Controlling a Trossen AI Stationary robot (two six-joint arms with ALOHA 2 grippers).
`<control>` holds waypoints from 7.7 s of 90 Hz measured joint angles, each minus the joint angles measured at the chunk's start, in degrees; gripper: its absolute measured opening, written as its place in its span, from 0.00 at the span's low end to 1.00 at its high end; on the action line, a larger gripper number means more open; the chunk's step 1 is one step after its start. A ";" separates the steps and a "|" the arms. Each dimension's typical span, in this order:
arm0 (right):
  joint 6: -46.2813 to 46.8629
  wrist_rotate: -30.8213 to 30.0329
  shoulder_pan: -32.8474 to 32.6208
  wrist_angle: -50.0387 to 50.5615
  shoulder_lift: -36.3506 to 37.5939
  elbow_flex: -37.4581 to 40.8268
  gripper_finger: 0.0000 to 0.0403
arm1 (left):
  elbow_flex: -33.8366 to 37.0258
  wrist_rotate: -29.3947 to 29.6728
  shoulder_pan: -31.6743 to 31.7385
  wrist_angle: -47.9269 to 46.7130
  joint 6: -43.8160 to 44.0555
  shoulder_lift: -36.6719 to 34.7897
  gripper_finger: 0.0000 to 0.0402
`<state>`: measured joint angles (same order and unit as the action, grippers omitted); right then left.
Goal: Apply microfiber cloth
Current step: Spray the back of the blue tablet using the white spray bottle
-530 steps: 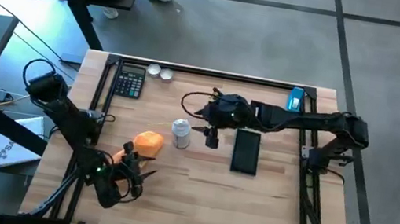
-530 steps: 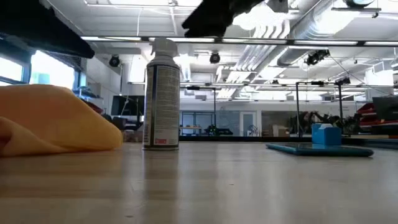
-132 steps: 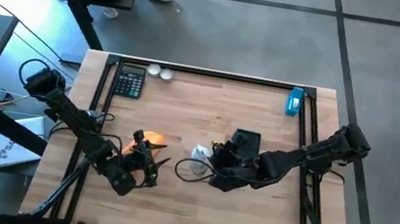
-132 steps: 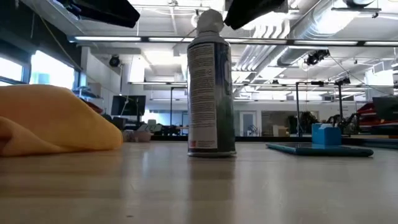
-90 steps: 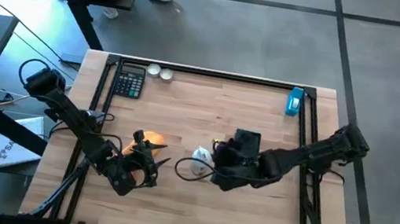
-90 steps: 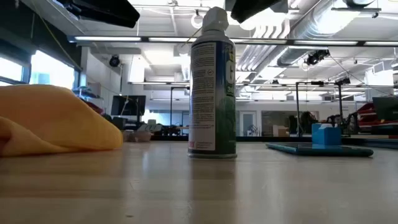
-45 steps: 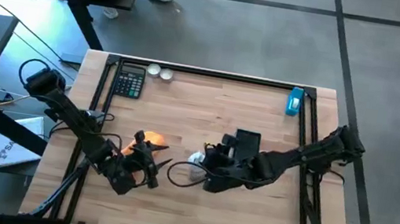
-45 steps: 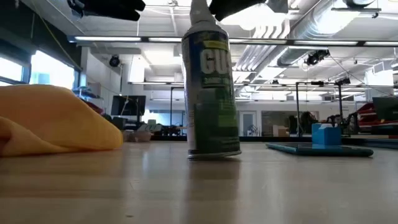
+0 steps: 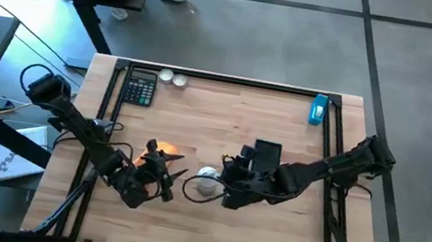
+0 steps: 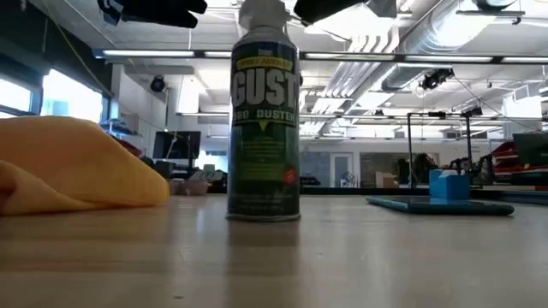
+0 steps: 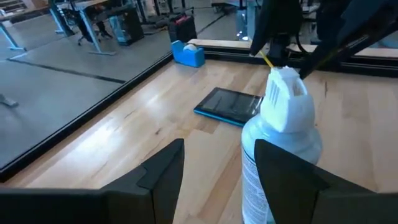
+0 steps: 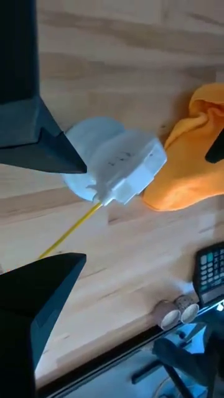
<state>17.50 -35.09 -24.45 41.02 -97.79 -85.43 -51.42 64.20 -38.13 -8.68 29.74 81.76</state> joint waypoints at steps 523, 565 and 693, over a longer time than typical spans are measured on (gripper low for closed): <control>-38.16 7.91 26.17 -31.42 17.41 54.59 0.41 | 10.02 -82.16 57.61 49.36 -31.80 26.34 0.41; -52.47 7.08 24.68 -40.08 8.48 53.85 0.41 | 6.50 -81.02 55.67 49.30 -32.58 32.62 0.41; -52.83 5.62 15.69 -56.31 4.67 54.03 0.41 | 6.40 -78.65 53.05 48.19 -31.87 34.73 0.41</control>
<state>-35.33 -29.47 -8.75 -15.29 -93.12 -31.40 -45.01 -14.45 14.92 39.51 -2.13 116.49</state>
